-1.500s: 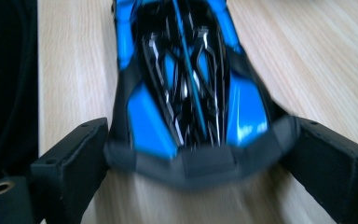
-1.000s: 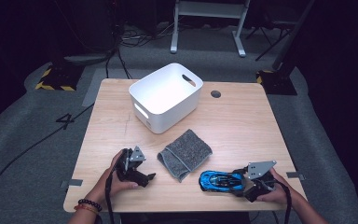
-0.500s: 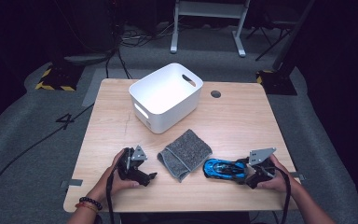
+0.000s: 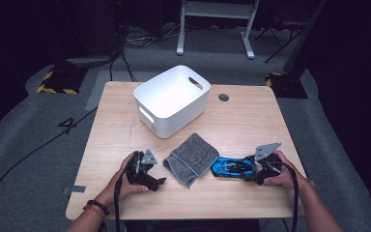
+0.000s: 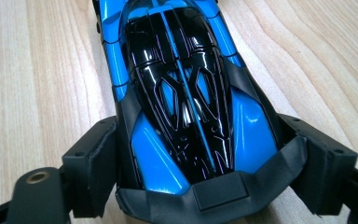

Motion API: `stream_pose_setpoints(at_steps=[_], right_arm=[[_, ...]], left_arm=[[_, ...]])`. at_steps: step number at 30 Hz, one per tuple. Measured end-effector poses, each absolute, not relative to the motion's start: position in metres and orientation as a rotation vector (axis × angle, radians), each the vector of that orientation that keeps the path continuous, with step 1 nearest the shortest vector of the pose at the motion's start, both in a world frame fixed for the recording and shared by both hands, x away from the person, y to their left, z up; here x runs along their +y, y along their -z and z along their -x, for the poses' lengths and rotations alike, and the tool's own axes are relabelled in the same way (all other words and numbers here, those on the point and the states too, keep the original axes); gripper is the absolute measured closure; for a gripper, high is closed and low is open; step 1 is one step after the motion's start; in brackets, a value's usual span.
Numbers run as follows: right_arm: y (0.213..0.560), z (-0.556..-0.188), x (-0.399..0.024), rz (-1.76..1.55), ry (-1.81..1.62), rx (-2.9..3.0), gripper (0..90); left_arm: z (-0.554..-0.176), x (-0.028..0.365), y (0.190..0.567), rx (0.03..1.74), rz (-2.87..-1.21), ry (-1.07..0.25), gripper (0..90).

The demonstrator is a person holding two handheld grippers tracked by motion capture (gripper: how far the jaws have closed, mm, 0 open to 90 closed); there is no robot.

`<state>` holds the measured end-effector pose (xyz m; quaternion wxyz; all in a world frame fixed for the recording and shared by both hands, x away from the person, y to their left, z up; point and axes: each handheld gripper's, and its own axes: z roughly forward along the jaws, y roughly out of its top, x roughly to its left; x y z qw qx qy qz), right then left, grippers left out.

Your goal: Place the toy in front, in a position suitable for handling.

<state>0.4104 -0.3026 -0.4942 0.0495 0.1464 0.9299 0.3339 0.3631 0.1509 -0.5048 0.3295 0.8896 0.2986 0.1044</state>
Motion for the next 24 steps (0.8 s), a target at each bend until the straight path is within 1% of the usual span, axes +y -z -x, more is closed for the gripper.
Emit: stream_pose_setpoints(at_steps=[1, 2, 4, 5, 6, 7, 8, 10, 11, 13, 17, 19, 20, 23, 24], right_arm=[[0.494, -0.410, -0.302, -0.450, -1.016, 2.826, 19.8], [0.494, -0.410, -0.302, -0.450, -1.016, 2.826, 19.8], [0.495, -0.409, -0.300, -0.454, -1.010, 2.817, 19.7], [0.495, -0.409, -0.300, -0.454, -1.010, 2.817, 19.7], [0.495, -0.409, -0.300, -0.456, -1.009, 2.816, 19.8], [0.495, -0.409, -0.300, -0.456, -1.009, 2.816, 19.8], [0.495, -0.408, -0.300, -0.453, -1.015, 2.814, 19.9], [0.496, -0.408, -0.299, -0.459, -1.029, 2.806, 20.1], [0.495, -0.407, -0.299, -0.453, -1.027, 2.809, 20.2], [0.496, -0.406, -0.298, -0.442, -1.035, 2.812, 20.6], [0.496, -0.406, -0.296, -0.413, -1.057, 2.822, 21.5], [0.496, -0.406, -0.296, -0.413, -1.062, 2.826, 21.7], [0.496, -0.405, -0.296, -0.404, -1.056, 2.831, 22.3], [0.496, -0.403, -0.296, -0.380, -1.068, 2.833, 24.0], [0.497, -0.402, -0.295, -0.380, -1.076, 2.826, 24.0]], left_arm=[[-0.363, 0.150, 0.502, 0.774, -2.300, -0.244, 12.8], [-0.363, 0.150, 0.502, 0.774, -2.300, -0.244, 18.1], [-0.364, 0.143, 0.495, 0.738, -2.273, -0.163, 17.0], [-0.364, 0.143, 0.495, 0.738, -2.273, -0.163, 16.6], [-0.364, 0.135, 0.489, 0.723, -2.264, -0.214, 16.6], [-0.364, 0.135, 0.489, 0.723, -2.264, -0.214, 16.7], [-0.367, 0.128, 0.483, 0.717, -2.228, -0.196, 16.6], [-0.368, 0.123, 0.480, 0.714, -2.226, -0.221, 16.6], [-0.367, 0.115, 0.474, 0.682, -2.215, -0.256, 16.6], [-0.367, 0.106, 0.468, 0.663, -2.193, -0.271, 16.6], [-0.374, 0.085, 0.462, 0.627, -2.223, -0.310, 16.5], [-0.377, 0.080, 0.462, 0.622, -2.225, -0.292, 16.5], [-0.382, 0.069, 0.464, 0.617, -2.265, -0.262, 16.5], [-0.386, 0.060, 0.470, 0.606, -2.311, -0.257, 16.7], [-0.390, 0.056, 0.475, 0.620, -2.330, -0.212, 15.8]])
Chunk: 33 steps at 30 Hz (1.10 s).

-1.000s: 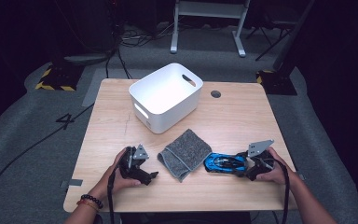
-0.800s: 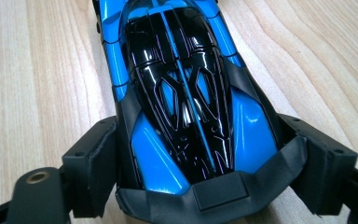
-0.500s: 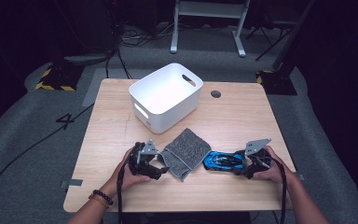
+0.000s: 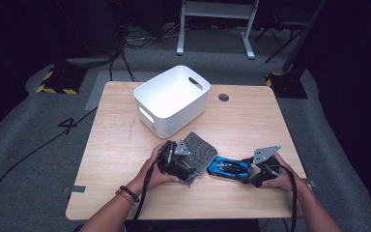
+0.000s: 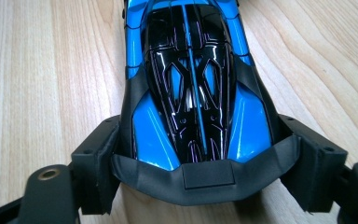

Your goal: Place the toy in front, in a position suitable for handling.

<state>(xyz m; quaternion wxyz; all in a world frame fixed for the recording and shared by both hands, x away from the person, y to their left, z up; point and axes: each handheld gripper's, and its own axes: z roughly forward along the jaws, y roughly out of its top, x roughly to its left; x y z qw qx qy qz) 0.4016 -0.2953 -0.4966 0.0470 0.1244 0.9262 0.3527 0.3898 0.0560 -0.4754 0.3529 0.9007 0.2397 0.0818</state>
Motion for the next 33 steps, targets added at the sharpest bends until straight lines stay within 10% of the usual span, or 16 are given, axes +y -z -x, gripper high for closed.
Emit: stream_pose_setpoints(at_steps=[13, 16, 18, 21, 33], right_arm=[[0.497, -0.401, -0.295, -0.381, -1.075, 2.821, 24.0], [0.497, -0.401, -0.295, -0.383, -1.078, 2.818, 24.0], [0.497, -0.401, -0.295, -0.380, -1.083, 2.816, 24.1], [0.498, -0.401, -0.294, -0.379, -1.102, 2.814, 24.3], [0.498, -0.401, -0.291, -0.360, -1.092, 2.820, 24.3]], left_arm=[[-0.393, 0.049, 0.497, 0.630, -2.391, -0.232, 15.9], [-0.393, 0.051, 0.495, 0.619, -2.396, -0.241, 32.3], [-0.392, 0.058, 0.493, 0.618, -2.378, -0.276, 58.4], [-0.393, 0.061, 0.494, 0.616, -2.362, -0.277, 67.9], [-0.387, 0.055, 0.499, 0.493, -2.375, -0.117, 6.3]])
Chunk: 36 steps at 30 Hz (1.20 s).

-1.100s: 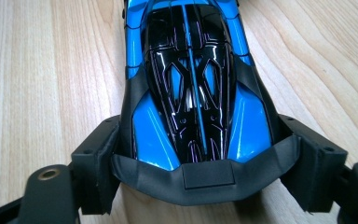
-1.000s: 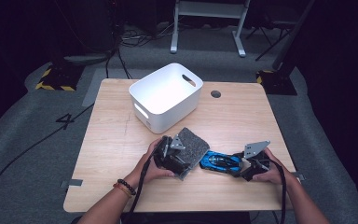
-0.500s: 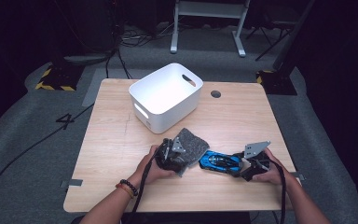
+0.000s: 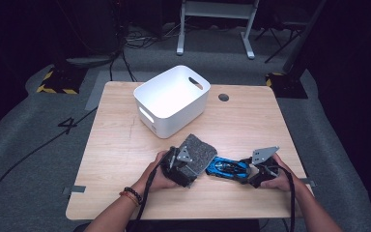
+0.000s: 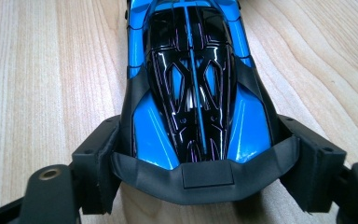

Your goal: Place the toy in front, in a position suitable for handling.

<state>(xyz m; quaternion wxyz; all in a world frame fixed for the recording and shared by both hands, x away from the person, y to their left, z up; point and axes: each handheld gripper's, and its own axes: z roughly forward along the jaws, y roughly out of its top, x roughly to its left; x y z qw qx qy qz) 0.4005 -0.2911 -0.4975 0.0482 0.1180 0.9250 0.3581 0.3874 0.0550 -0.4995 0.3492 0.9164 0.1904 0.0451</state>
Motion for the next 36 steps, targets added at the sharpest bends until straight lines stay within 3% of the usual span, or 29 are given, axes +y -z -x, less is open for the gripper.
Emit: stream_pose_setpoints(at_steps=[1, 11, 15, 17, 19, 27, 30, 31, 32, 33, 34, 36], right_arm=[[0.497, -0.400, -0.291, -0.363, -1.091, 2.820, 24.3], [0.498, -0.400, -0.291, -0.360, -1.093, 2.817, 24.3], [0.498, -0.400, -0.291, -0.362, -1.091, 2.817, 24.3], [0.498, -0.400, -0.291, -0.361, -1.092, 2.817, 24.3], [0.498, -0.400, -0.291, -0.363, -1.091, 2.818, 24.3], [0.498, -0.400, -0.288, -0.349, -1.109, 2.831, 24.5], [0.498, -0.399, -0.287, -0.341, -1.112, 2.833, 24.5], [0.498, -0.399, -0.286, -0.334, -1.113, 2.837, 24.4], [0.498, -0.399, -0.286, -0.329, -1.118, 2.842, 24.5], [0.498, -0.399, -0.286, -0.329, -1.118, 2.842, 24.5], [0.498, -0.398, -0.285, -0.323, -1.117, 2.846, 24.5], [0.498, -0.398, -0.284, -0.313, -1.119, 2.849, 24.5]], left_arm=[[-0.388, 0.056, 0.500, 0.489, -2.371, -0.080, 6.3], [-0.386, 0.051, 0.499, 0.507, -2.416, -0.155, 8.5], [-0.388, 0.046, 0.496, 0.568, -2.437, -0.234, 9.0], [-0.388, 0.047, 0.494, 0.581, -2.420, -0.284, 17.8], [-0.389, 0.048, 0.491, 0.593, -2.395, -0.326, 15.0], [-0.397, 0.048, 0.494, 0.662, -2.397, -0.286, 18.4], [-0.396, 0.050, 0.492, 0.649, -2.407, -0.279, 27.2], [-0.397, 0.051, 0.491, 0.647, -2.407, -0.276, 35.3], [-0.397, 0.053, 0.490, 0.644, -2.414, -0.276, 50.3], [-0.397, 0.054, 0.489, 0.632, -2.419, -0.288, 50.3], [-0.398, 0.058, 0.488, 0.627, -2.429, -0.306, 64.8], [-0.399, 0.059, 0.487, 0.628, -2.429, -0.304, 66.8]])
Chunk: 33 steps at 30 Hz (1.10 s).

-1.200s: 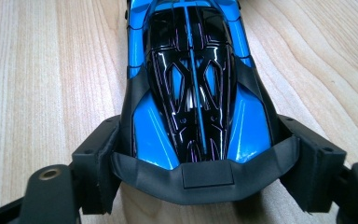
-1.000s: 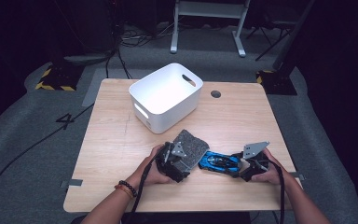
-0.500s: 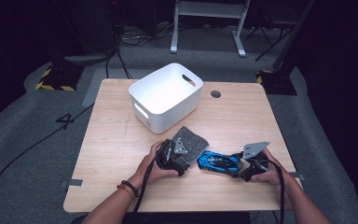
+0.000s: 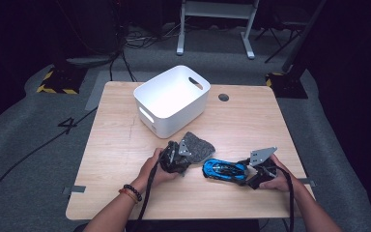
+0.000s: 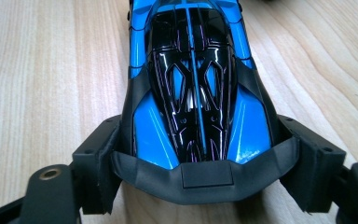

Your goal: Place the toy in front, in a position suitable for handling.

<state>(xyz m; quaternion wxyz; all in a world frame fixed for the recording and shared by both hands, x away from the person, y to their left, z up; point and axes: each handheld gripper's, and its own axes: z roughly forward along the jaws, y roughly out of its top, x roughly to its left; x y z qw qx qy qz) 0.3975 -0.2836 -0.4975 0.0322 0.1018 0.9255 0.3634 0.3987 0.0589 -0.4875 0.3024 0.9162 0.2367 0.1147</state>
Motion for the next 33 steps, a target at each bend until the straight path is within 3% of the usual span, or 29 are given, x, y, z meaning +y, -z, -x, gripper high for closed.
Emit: stream_pose_setpoints(at_steps=[1, 5, 17, 33], right_arm=[[0.498, -0.397, -0.281, -0.294, -1.118, 2.853, 24.5], [0.497, -0.395, -0.275, -0.275, -1.115, 2.859, 24.5], [0.498, -0.395, -0.268, -0.265, -1.132, 2.861, 24.5], [0.502, -0.392, -0.273, -0.323, -1.160, 2.803, 19.7]], left_arm=[[-0.398, 0.059, 0.486, 0.611, -2.444, -0.325, 72.0], [-0.395, 0.064, 0.480, 0.579, -2.420, -0.335, 76.3], [-0.381, 0.078, 0.457, 0.465, -2.252, -0.274, 76.9], [-0.374, 0.055, 0.465, 0.360, -2.307, -0.222, 76.8]])
